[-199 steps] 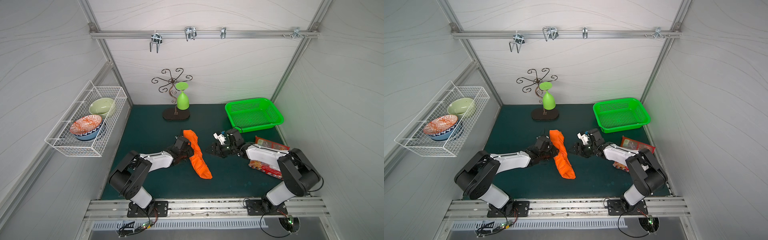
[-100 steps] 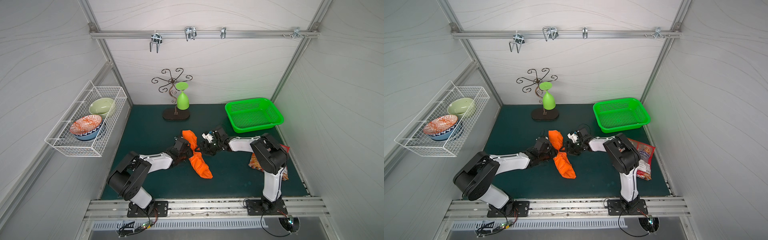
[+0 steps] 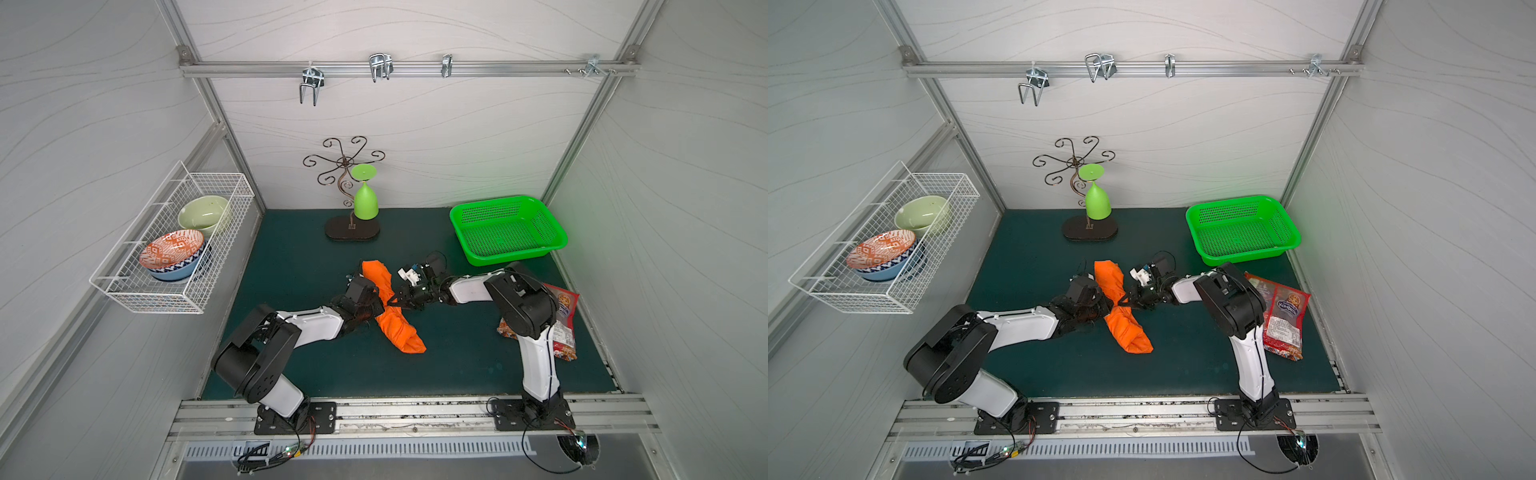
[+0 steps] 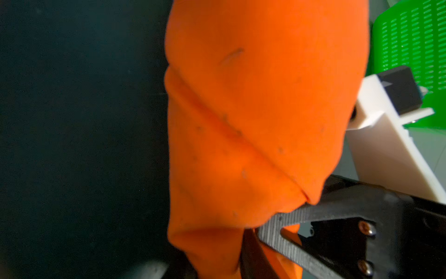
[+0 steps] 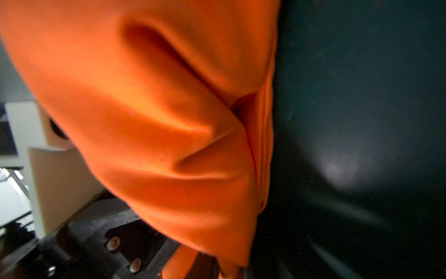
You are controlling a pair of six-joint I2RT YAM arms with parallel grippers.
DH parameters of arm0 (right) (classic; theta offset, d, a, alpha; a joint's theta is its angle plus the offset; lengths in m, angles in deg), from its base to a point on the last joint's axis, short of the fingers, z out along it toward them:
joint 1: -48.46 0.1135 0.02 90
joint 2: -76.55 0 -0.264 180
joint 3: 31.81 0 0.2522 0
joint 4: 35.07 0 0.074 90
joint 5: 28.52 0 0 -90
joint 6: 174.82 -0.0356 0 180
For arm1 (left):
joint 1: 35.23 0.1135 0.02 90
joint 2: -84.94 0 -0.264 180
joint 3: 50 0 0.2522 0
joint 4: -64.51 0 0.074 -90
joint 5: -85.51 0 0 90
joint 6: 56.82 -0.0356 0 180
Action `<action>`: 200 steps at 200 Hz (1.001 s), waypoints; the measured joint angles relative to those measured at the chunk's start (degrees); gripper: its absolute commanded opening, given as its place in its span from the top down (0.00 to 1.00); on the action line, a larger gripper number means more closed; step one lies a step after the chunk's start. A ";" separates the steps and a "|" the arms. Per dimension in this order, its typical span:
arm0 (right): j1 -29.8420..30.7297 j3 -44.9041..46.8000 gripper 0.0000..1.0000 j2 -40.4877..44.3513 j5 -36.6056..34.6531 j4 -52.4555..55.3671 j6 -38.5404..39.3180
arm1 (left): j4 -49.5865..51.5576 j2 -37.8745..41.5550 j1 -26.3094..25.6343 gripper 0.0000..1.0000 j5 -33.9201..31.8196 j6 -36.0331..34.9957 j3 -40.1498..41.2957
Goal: Roll up the shorts
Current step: Pick up the shorts from the center of the board.
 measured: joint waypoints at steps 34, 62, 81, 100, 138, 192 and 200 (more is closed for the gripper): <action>-0.20 1.40 0.99 0.04 2.29 -2.80 -0.94 | 6.23 3.23 0.00 0.46 -1.73 -0.92 -0.09; -1.25 4.57 0.99 1.64 4.07 -6.95 -2.21 | 14.34 9.18 -0.09 0.42 -3.93 -1.81 -0.94; -3.39 7.08 0.99 4.50 4.28 -8.41 -2.91 | 19.39 15.04 0.09 0.41 -6.29 -2.49 -1.79; -5.62 8.66 0.99 7.96 4.31 -9.55 -3.41 | 22.95 21.35 0.83 0.41 -8.00 -2.91 -2.03; -9.22 9.75 0.99 15.21 4.15 -10.10 -3.96 | 27.89 30.29 2.73 0.41 -9.40 -3.08 -1.77; -17.75 6.43 0.98 26.99 -0.55 -3.10 -2.56 | 32.13 34.23 3.04 0.42 -7.45 -1.79 0.96; -19.67 5.03 0.98 28.04 -1.99 -2.01 -2.47 | 32.70 34.71 3.04 0.42 -7.10 -1.53 1.27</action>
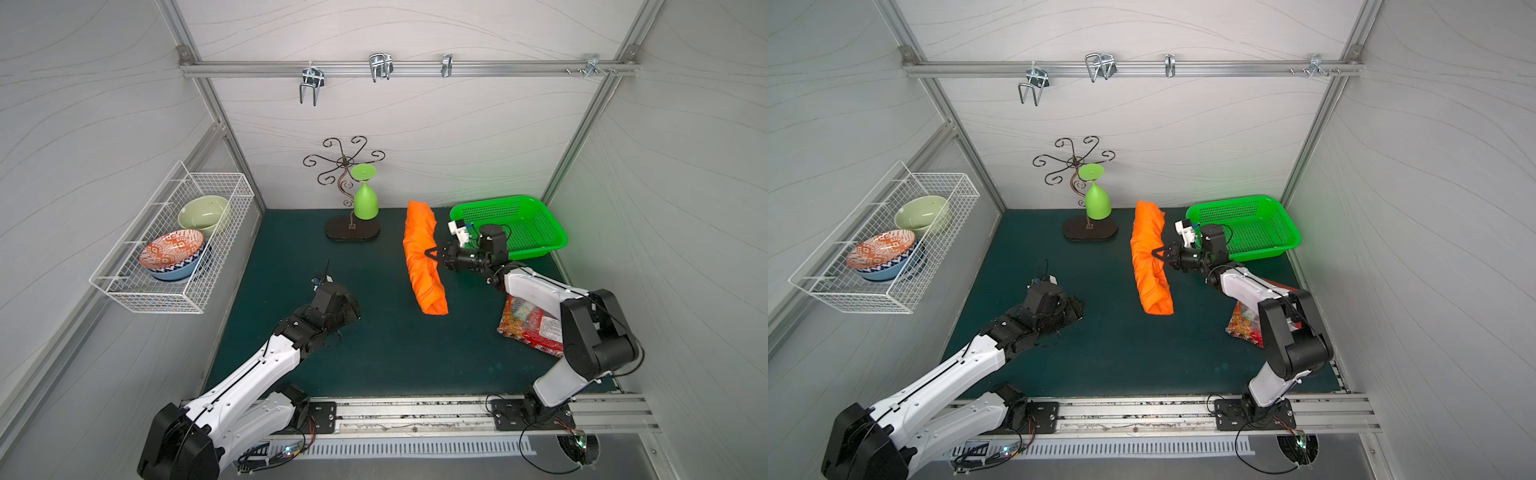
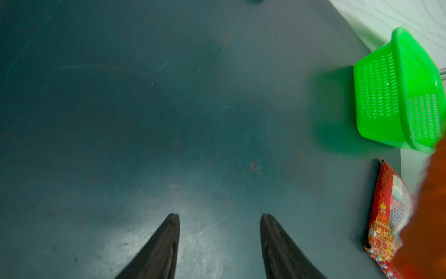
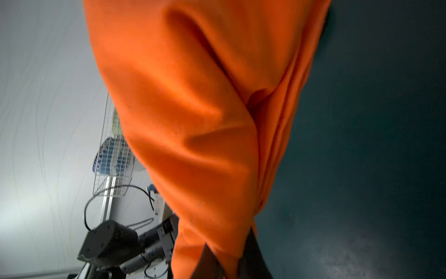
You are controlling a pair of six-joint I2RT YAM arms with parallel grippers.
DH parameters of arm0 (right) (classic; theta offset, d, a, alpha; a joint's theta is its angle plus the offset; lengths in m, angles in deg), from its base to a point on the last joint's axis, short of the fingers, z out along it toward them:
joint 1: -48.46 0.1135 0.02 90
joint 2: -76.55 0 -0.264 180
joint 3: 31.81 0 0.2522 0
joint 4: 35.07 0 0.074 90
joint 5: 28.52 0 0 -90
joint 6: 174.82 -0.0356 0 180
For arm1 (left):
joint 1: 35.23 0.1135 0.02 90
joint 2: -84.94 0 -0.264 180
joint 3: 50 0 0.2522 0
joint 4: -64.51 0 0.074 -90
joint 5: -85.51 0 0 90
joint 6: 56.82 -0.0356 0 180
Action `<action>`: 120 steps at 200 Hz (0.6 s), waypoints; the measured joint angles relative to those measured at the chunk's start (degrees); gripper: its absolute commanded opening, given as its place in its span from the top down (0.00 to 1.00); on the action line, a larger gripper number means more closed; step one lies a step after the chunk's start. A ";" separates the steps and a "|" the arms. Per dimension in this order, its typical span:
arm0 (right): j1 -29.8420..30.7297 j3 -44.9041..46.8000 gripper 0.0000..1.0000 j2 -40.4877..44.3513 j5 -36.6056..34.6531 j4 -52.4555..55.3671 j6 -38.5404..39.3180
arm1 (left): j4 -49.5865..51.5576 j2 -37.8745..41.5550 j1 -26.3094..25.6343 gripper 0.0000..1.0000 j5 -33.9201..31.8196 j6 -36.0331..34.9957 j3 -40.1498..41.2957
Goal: Roll up the shorts
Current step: Pick up the shorts from the center of the board, then place the shorts in the bin.
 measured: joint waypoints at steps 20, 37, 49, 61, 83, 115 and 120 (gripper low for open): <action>-4.92 -3.10 0.97 1.25 -3.80 1.22 -0.57 | 1.03 1.86 0.00 0.43 1.16 0.83 0.66; -8.46 -5.51 0.97 1.22 -7.85 1.99 -1.36 | 1.33 4.13 0.02 0.43 2.36 1.64 1.44; -10.58 -7.43 0.97 0.81 -10.97 3.10 -1.64 | 1.60 5.97 0.02 0.44 3.30 2.56 2.19; -12.37 -9.51 0.97 -0.26 -14.14 3.32 -2.08 | 1.90 7.93 0.02 0.44 4.20 3.50 2.99; -14.82 -13.40 0.97 -4.00 -18.62 2.86 -3.58 | 3.23 12.31 0.00 0.44 5.46 4.96 4.72; -17.42 -16.61 0.97 -10.43 -24.20 2.51 -5.73 | 5.66 18.97 -0.13 0.44 6.97 7.19 7.93; -17.81 -16.81 0.97 -11.32 -25.05 2.56 -6.16 | 6.12 19.87 -0.15 0.44 7.21 7.54 8.37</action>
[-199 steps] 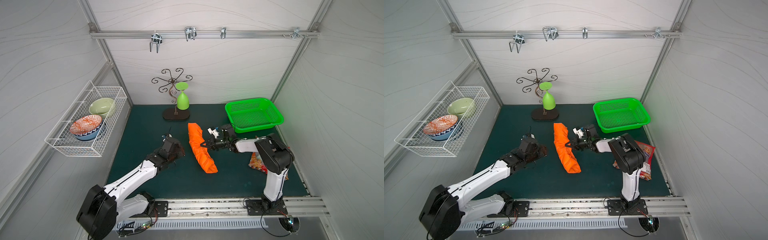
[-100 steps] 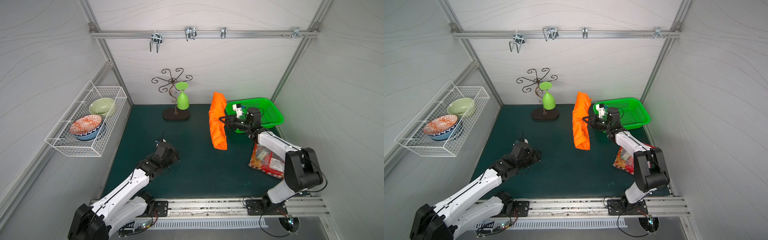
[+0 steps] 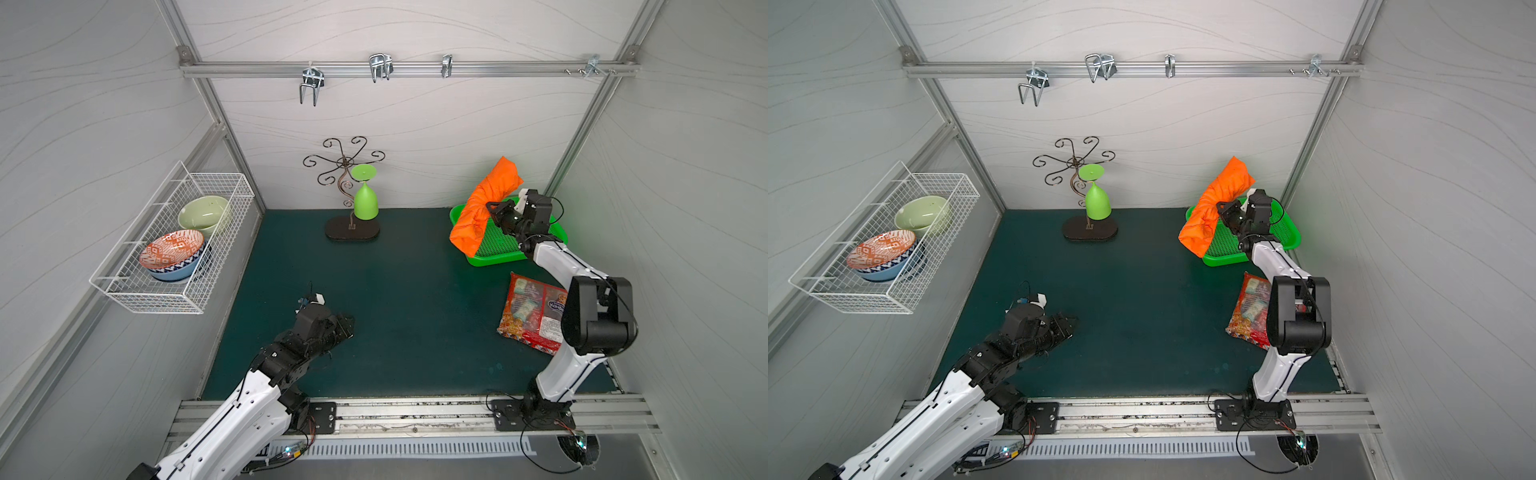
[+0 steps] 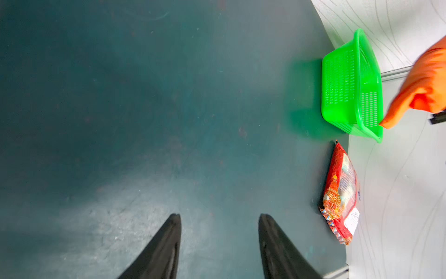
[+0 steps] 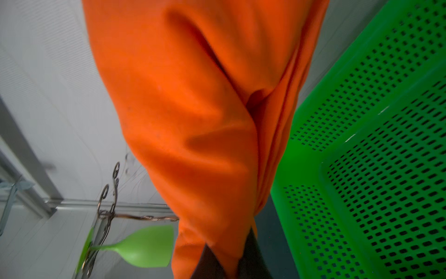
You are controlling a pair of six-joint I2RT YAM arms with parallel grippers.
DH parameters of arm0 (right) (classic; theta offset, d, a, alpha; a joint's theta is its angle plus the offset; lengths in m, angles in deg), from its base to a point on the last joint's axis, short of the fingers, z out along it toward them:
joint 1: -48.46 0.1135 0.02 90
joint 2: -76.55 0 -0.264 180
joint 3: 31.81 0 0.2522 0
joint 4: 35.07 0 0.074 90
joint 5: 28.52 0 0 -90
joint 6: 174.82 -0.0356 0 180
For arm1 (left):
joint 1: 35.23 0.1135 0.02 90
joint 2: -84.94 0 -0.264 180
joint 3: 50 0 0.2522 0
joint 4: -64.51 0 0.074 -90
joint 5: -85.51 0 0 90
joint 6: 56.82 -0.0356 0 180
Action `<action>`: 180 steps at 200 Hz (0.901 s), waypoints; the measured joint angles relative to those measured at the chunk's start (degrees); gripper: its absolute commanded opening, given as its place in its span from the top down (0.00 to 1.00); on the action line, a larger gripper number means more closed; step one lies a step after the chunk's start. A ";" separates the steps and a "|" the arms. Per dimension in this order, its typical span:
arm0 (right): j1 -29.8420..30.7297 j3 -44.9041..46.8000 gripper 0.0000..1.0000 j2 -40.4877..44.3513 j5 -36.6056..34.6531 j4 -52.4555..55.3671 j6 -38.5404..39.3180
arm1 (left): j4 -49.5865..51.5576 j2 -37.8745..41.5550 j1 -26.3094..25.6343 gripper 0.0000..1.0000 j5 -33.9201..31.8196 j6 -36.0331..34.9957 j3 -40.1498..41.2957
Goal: Roll up the shorts
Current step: Place the shorts in the bin.
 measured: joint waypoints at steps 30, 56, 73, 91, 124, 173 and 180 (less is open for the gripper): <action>-2.34 -0.17 0.97 -4.20 -4.92 0.31 -3.06 | 2.67 4.92 -0.11 0.44 0.70 1.70 2.58; -4.17 -0.13 0.96 -7.13 -8.35 0.13 -7.41 | 4.72 7.67 -0.15 0.44 1.09 2.45 2.93; -4.98 0.15 0.96 -9.29 -10.08 -1.01 -11.04 | 5.35 8.72 -0.15 0.44 1.31 2.58 2.93; -5.40 0.15 0.96 -11.69 -11.52 -1.79 -14.38 | 5.49 9.11 -0.15 0.44 1.53 2.62 3.04; -5.29 -0.55 0.94 -15.43 -13.57 -2.32 -18.97 | 5.53 9.31 -0.15 0.44 1.86 2.82 3.63; -4.68 -4.22 0.92 -18.99 -14.43 -2.80 -21.92 | 5.40 9.92 -0.15 0.44 2.75 3.58 6.27; -4.63 -4.81 0.91 -19.41 -14.53 -2.71 -22.01 | 5.40 9.92 -0.15 0.44 2.89 3.67 6.64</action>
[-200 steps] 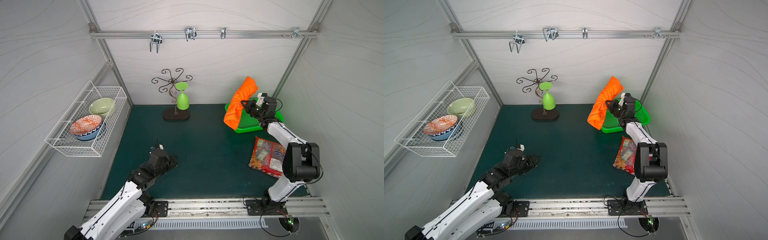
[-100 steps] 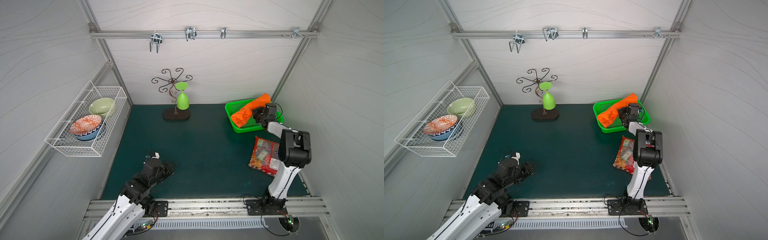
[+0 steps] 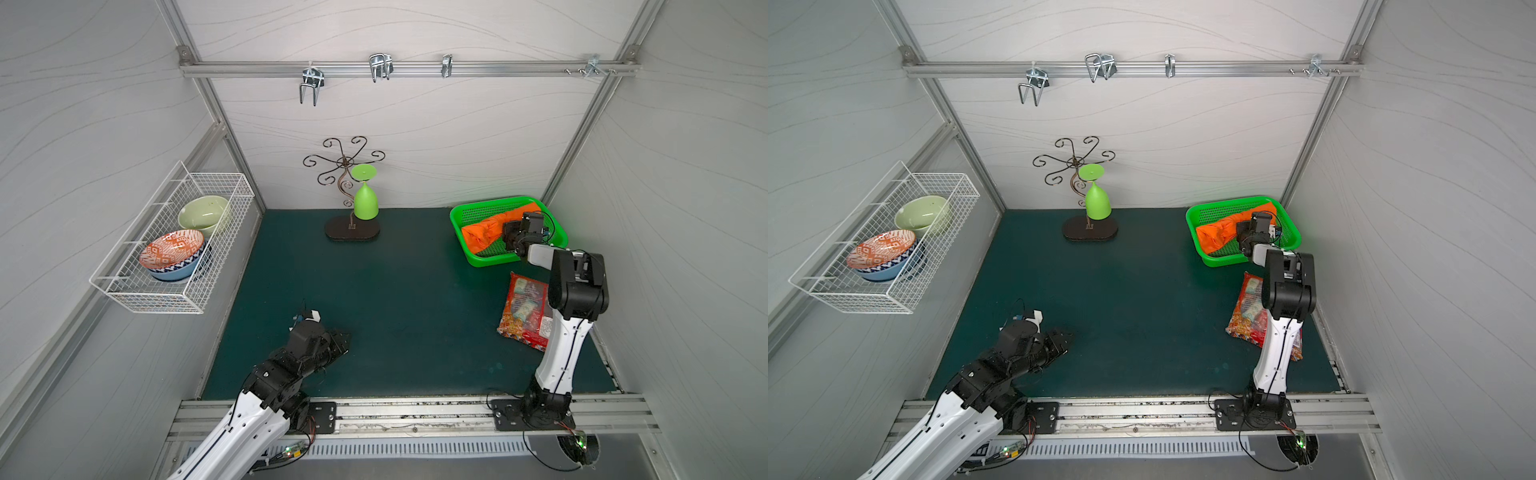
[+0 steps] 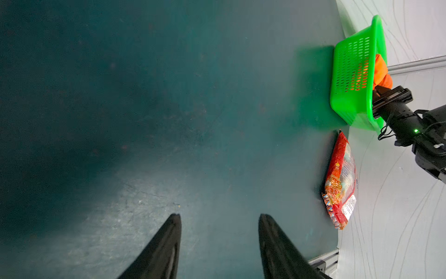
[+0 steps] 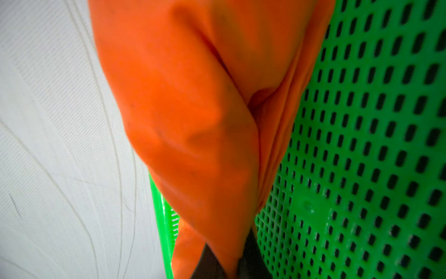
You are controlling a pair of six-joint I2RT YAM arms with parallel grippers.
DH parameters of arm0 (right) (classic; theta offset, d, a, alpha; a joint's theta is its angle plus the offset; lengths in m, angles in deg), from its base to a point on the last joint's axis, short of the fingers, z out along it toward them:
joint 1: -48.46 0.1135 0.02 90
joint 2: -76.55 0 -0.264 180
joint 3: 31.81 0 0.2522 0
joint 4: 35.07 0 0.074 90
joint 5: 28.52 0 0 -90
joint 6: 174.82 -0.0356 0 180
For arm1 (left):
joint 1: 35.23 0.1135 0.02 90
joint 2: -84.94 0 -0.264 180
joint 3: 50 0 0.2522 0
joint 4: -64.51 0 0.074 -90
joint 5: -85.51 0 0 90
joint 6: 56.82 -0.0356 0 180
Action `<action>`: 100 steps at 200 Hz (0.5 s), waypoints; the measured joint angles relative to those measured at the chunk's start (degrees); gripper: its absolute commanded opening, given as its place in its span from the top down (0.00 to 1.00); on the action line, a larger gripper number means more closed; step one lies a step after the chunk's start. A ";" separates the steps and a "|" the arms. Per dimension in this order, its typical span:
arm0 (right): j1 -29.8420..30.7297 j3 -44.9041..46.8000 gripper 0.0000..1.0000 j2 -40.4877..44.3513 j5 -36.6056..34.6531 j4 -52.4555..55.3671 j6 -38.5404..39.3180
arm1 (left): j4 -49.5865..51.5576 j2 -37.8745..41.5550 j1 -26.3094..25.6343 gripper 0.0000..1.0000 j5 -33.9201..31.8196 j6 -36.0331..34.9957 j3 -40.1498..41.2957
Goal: Roll up the shorts
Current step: Place the shorts in the bin.
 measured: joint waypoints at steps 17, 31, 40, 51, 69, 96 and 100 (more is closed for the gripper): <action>0.22 -2.10 0.88 -1.09 -0.28 1.46 0.09 | -0.02 -0.11 0.00 0.44 0.13 0.35 0.57; 0.52 -4.00 0.81 -2.03 -0.33 3.30 0.17 | -0.33 -0.26 0.00 0.44 0.20 0.39 0.76; 0.79 -5.01 0.79 -2.54 -0.33 4.57 0.28 | -0.63 -0.44 0.00 0.44 0.26 0.42 0.83; 1.11 -6.12 0.72 -3.08 -0.33 6.56 0.46 | -1.11 -0.70 0.00 0.44 0.28 0.42 0.85; 1.42 -7.96 0.55 -3.85 -0.20 10.47 1.36 | -1.77 -1.07 0.00 0.44 0.28 0.44 0.85; 1.49 -10.08 0.41 -3.93 0.20 15.17 2.47 | -2.43 -1.57 0.00 0.44 0.31 0.70 1.01; 1.49 -10.32 0.40 -3.93 0.28 15.54 2.43 | -2.54 -1.68 0.00 0.44 0.31 0.76 1.07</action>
